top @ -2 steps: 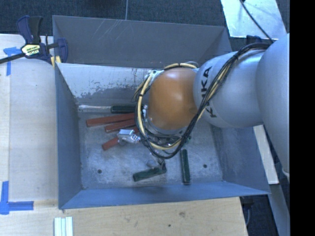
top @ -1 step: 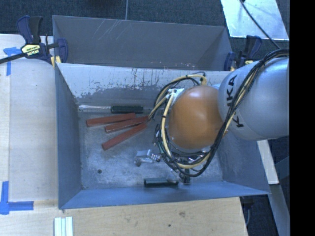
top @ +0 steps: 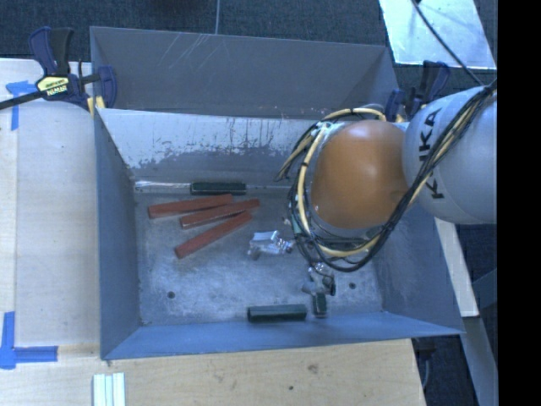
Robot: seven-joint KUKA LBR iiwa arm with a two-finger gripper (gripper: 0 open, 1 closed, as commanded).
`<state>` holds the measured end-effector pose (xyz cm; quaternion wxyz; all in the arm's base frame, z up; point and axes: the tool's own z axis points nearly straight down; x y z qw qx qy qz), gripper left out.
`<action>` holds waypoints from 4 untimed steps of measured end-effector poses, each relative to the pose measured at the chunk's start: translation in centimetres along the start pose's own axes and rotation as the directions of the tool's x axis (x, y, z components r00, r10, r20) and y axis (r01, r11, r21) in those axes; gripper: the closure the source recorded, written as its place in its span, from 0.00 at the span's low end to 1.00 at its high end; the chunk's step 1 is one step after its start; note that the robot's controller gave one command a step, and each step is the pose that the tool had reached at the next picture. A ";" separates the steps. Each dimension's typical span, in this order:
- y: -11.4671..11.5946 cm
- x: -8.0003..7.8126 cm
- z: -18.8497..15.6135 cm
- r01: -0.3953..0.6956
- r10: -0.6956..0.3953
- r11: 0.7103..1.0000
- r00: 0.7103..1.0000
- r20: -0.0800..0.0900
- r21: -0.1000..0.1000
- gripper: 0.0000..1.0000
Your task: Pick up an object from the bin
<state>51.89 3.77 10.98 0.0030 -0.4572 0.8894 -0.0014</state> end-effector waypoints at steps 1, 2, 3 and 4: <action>-5.6 -0.7 -5.5 0.002 -0.002 1.000 1.000 0.003 0.004 0.00; -1.9 2.6 -2.6 -0.092 0.092 0.996 0.996 -0.005 -0.006 0.00; -4.2 5.3 3.6 0.091 -0.091 0.996 0.996 -0.005 -0.008 0.00; -4.2 5.2 3.5 0.091 -0.091 0.996 0.996 -0.003 -0.006 1.00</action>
Offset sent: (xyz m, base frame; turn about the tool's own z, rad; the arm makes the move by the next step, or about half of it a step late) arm 0.0444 -0.0246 0.0513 -0.0080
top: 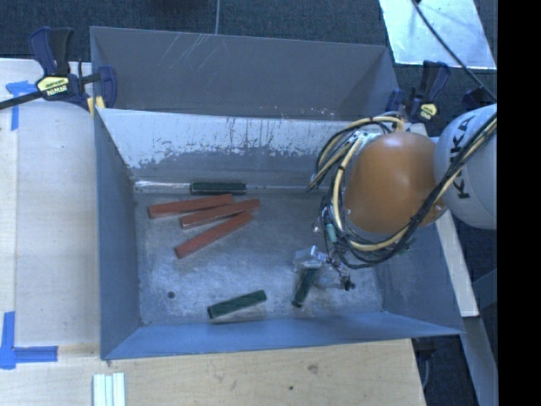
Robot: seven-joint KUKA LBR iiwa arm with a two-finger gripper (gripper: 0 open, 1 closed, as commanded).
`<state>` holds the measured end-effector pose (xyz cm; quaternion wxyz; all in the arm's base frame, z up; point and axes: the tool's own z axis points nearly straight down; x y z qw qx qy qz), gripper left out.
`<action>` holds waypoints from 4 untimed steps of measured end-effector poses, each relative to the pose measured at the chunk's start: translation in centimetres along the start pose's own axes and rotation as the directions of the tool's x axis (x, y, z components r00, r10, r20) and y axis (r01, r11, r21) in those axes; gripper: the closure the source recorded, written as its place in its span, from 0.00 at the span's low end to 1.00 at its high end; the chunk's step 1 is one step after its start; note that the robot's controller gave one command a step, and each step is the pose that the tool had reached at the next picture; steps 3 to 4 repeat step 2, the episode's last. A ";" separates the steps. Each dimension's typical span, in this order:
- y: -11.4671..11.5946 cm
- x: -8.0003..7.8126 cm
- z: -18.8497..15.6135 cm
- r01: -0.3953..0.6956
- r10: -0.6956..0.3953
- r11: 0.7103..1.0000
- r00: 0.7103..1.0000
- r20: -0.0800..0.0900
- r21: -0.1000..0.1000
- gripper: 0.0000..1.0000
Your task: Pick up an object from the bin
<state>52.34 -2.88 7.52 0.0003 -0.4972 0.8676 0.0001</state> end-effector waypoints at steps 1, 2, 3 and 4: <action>1.5 2.2 0.3 0.202 -0.202 0.979 0.979 0.007 0.014 1.00; -1.1 -3.2 0.4 0.279 -0.279 0.960 0.960 0.000 0.002 1.00; -1.1 -3.2 0.4 0.279 -0.279 0.960 0.960 0.000 0.002 1.00; -1.1 -3.2 0.4 0.279 -0.279 0.960 0.960 0.000 0.002 1.00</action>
Offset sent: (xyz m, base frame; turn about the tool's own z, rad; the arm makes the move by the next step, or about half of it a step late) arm -0.0286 -0.0116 -0.0052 -0.2061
